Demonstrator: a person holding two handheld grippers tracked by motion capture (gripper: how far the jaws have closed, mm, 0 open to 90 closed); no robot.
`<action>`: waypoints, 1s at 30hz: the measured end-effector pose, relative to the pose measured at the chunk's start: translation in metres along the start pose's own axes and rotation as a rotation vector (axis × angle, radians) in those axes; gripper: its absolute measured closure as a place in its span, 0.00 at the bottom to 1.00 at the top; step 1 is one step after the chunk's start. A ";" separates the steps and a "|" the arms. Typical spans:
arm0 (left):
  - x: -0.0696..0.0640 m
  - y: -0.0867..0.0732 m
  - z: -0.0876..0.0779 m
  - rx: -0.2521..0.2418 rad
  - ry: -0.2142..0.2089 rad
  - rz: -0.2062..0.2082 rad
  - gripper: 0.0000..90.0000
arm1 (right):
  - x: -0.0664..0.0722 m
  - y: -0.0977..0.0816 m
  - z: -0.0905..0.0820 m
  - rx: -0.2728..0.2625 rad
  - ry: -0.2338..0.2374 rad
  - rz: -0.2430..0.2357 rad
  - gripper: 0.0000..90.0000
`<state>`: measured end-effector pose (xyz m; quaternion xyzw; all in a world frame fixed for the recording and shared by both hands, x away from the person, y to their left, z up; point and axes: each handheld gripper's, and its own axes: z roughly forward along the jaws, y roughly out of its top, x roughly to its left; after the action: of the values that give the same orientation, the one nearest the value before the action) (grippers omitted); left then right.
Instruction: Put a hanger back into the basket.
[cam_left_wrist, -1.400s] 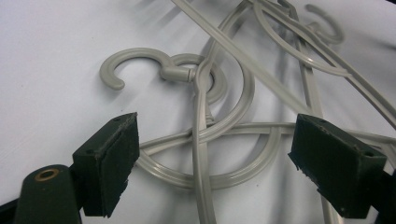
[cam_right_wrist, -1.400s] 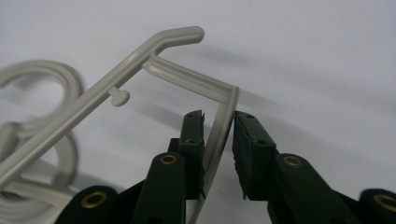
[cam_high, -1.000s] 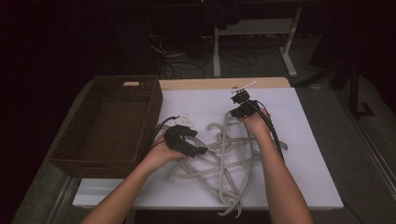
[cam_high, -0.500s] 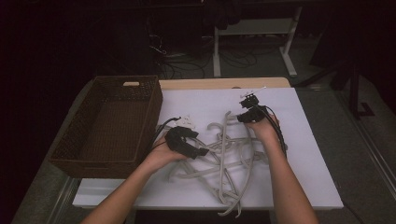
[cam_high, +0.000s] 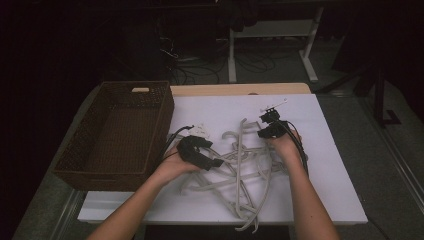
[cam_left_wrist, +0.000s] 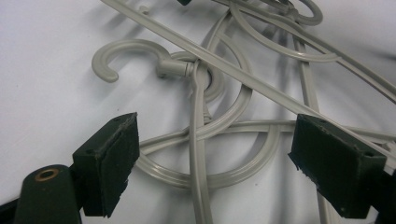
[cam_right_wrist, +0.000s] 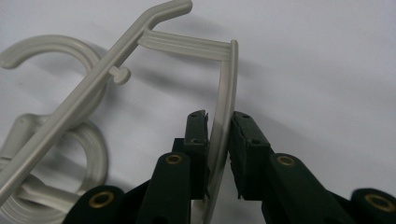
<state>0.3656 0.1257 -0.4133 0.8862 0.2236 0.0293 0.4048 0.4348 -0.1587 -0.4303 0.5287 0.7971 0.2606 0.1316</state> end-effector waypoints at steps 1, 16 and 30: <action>0.000 0.000 0.000 -0.002 0.001 -0.001 0.17 | 0.002 0.002 0.000 -0.005 0.000 -0.005 0.85; 0.002 0.000 -0.004 -0.014 0.008 -0.005 0.17 | 0.066 0.063 0.025 -0.021 0.078 -0.216 0.88; 0.006 -0.002 -0.008 -0.018 0.016 -0.019 0.17 | 0.070 0.051 0.008 -0.053 0.078 -0.218 0.68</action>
<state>0.3688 0.1346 -0.4104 0.8799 0.2353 0.0346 0.4113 0.4495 -0.0776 -0.4039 0.4247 0.8472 0.2860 0.1417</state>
